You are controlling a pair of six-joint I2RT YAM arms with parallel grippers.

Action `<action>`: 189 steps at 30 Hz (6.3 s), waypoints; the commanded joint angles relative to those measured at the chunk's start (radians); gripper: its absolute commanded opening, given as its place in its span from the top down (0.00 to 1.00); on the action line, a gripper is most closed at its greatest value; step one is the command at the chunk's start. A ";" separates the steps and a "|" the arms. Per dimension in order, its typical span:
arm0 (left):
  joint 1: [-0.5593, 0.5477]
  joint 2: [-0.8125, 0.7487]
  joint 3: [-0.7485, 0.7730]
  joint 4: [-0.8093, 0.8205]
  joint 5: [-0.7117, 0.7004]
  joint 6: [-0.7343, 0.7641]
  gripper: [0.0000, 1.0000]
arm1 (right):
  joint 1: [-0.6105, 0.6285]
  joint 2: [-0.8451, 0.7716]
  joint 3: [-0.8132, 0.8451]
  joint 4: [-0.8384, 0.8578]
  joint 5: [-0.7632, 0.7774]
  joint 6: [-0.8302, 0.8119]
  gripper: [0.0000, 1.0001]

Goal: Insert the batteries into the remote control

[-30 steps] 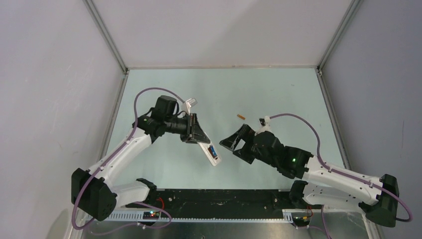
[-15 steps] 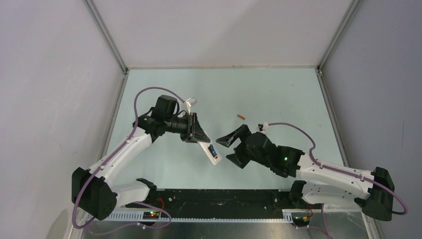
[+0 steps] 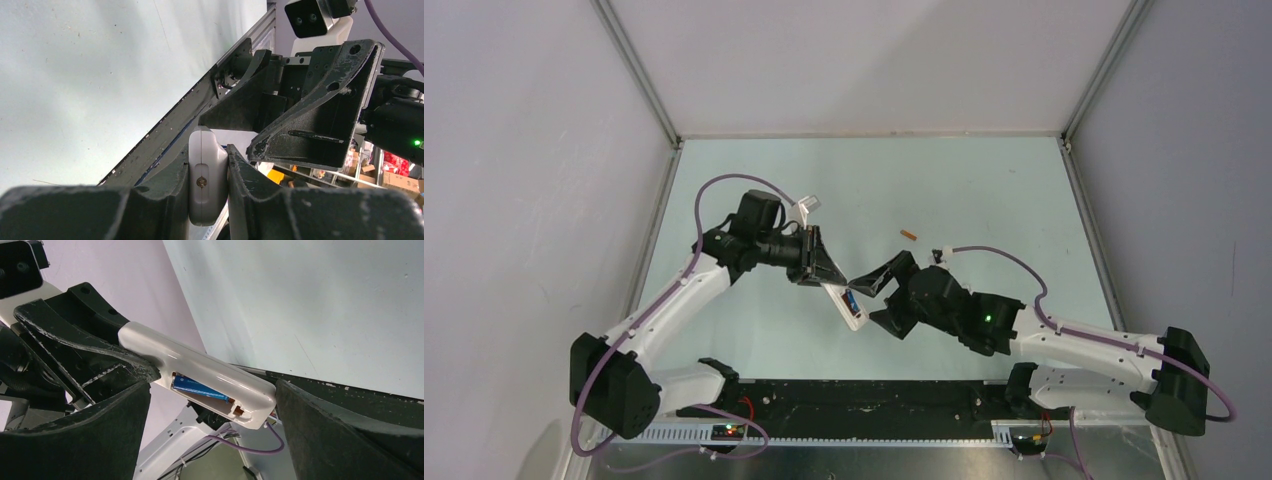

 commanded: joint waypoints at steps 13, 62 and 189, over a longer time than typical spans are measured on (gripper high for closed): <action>0.003 -0.009 0.069 0.037 0.017 -0.006 1.00 | 0.013 0.039 0.046 0.132 -0.002 -0.050 0.06; 0.004 -0.099 0.063 0.108 0.137 -0.096 1.00 | 0.011 0.045 -0.055 0.398 -0.051 -0.161 0.42; 0.046 -0.193 0.042 0.282 0.215 -0.334 1.00 | -0.119 0.059 -0.371 1.087 -0.220 -0.691 0.06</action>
